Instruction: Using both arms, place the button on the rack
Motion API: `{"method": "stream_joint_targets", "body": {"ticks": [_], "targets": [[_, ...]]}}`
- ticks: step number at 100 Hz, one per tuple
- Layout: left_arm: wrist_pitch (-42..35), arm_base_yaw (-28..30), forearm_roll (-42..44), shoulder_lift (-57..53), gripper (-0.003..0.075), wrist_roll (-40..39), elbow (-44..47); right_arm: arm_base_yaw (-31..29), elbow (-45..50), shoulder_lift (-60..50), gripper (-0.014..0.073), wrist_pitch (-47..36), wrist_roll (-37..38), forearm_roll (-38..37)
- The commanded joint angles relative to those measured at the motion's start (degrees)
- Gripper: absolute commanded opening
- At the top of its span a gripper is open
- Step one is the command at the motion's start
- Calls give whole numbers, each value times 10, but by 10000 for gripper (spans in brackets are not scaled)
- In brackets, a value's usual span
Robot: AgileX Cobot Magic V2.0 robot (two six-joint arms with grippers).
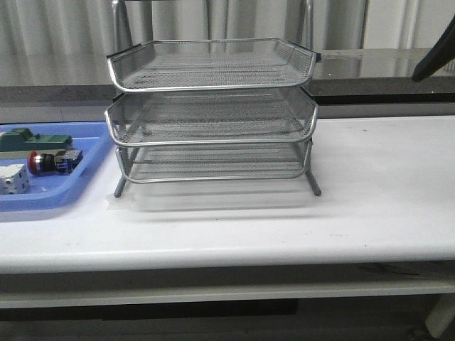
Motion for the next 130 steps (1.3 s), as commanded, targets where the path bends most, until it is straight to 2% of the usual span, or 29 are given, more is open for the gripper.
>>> {"method": "stream_joint_targets", "body": {"ticks": [1,25,65,108,130], "targets": [[-47,0,0,-19,-21,-5,32,14,-20,17,467,-48,-11,25],[-47,0,0,-19,-21,-5,32,58,-24,85,467,-105,-11,52],[-47,0,0,-19,-21,-5,32,63,-107,173,467,-95,-11,52],[-47,0,0,-19,-21,-5,32,63,-117,192,467,-87,-11,53],[-47,0,0,-19,-21,-5,32,63,-117,192,467,-90,-26,94]]}}
